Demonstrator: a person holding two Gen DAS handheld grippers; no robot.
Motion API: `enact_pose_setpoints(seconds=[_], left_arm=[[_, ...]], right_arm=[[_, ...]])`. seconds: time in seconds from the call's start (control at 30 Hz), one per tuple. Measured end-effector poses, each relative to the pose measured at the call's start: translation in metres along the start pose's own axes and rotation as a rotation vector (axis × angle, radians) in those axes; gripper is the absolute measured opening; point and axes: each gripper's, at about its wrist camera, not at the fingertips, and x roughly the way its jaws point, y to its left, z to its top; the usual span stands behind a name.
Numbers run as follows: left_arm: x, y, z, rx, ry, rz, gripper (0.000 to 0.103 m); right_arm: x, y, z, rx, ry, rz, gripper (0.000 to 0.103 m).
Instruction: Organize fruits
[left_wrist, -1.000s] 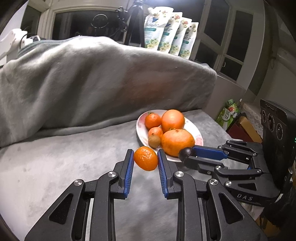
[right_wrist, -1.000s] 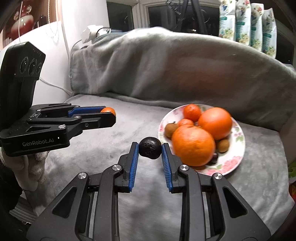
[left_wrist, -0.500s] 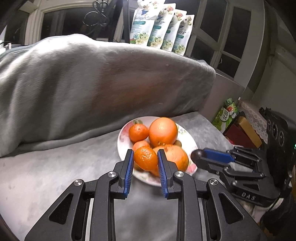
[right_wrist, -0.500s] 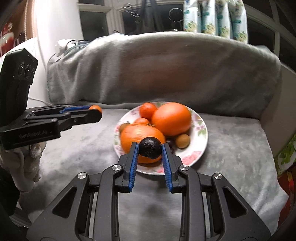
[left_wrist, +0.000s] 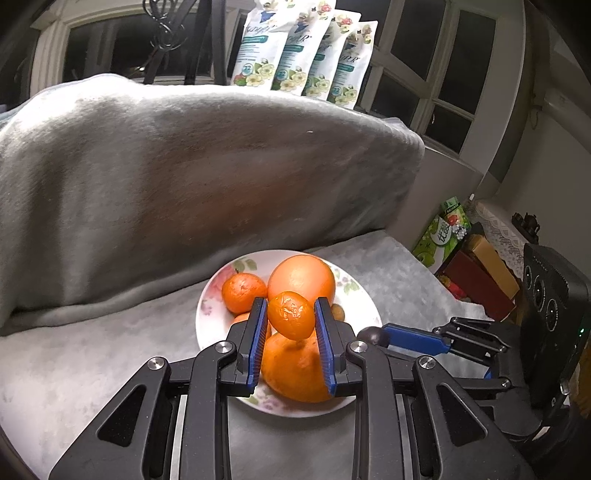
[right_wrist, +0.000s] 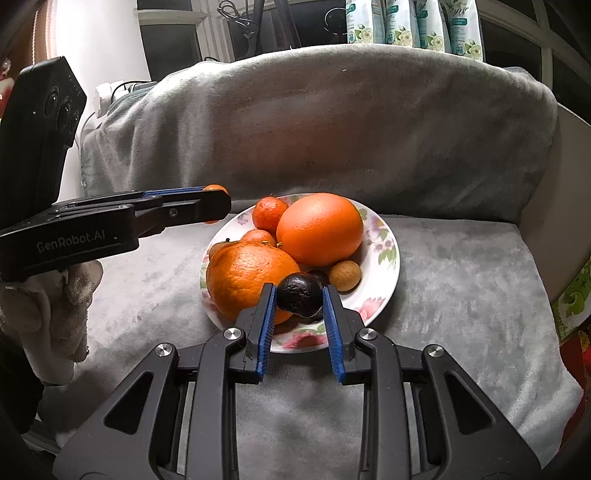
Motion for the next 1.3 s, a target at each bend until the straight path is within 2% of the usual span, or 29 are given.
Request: enact_pose_setpoints(seconds=[0.03, 0.13, 0.27, 0.6, 0.73, 0.77, 0.8, 0.87, 1.0, 1.23, 1.27, 1.3], left_arm=[[0.000, -0.001, 0.000, 0.003, -0.002, 0.000, 0.025], [-0.002, -0.003, 0.002, 0.009, -0.010, 0.000, 0.035], [-0.005, -0.004, 0.003, 0.019, -0.015, 0.004, 0.035], [-0.017, -0.007, 0.000, 0.029, -0.031, 0.015, 0.035], [-0.026, -0.010, -0.001, 0.034, -0.050, 0.026, 0.047], [-0.028, -0.010, -0.001, 0.037, -0.055, 0.028, 0.047], [-0.030, -0.012, -0.002, 0.040, -0.058, 0.031, 0.047], [-0.034, -0.013, -0.003, 0.047, -0.065, 0.038, 0.053], [-0.043, -0.014, -0.007, 0.042, -0.079, 0.051, 0.061], [-0.059, -0.016, -0.018, 0.028, -0.092, 0.112, 0.079], [-0.062, -0.016, -0.019, 0.023, -0.095, 0.117, 0.080], [-0.064, -0.016, -0.021, 0.019, -0.097, 0.121, 0.080]], right_arm=[[0.000, -0.001, 0.000, 0.002, -0.003, 0.001, 0.027], [0.000, -0.001, 0.000, 0.004, -0.003, 0.002, 0.027], [-0.001, 0.001, 0.000, -0.001, -0.006, 0.001, 0.032], [-0.011, 0.007, 0.001, -0.005, -0.025, 0.009, 0.032], [-0.016, 0.010, 0.000, -0.010, -0.030, 0.006, 0.032], [-0.018, 0.011, 0.000, -0.012, -0.031, 0.005, 0.036], [-0.020, 0.012, -0.001, -0.013, -0.036, 0.003, 0.047], [-0.024, 0.013, -0.002, -0.013, -0.049, -0.002, 0.058], [-0.031, 0.017, -0.003, -0.021, -0.064, -0.014, 0.063], [-0.045, 0.019, -0.006, -0.013, -0.082, -0.034, 0.064], [-0.047, 0.019, -0.007, -0.012, -0.082, -0.039, 0.069], [-0.049, 0.020, -0.007, -0.012, -0.086, -0.045, 0.081]])
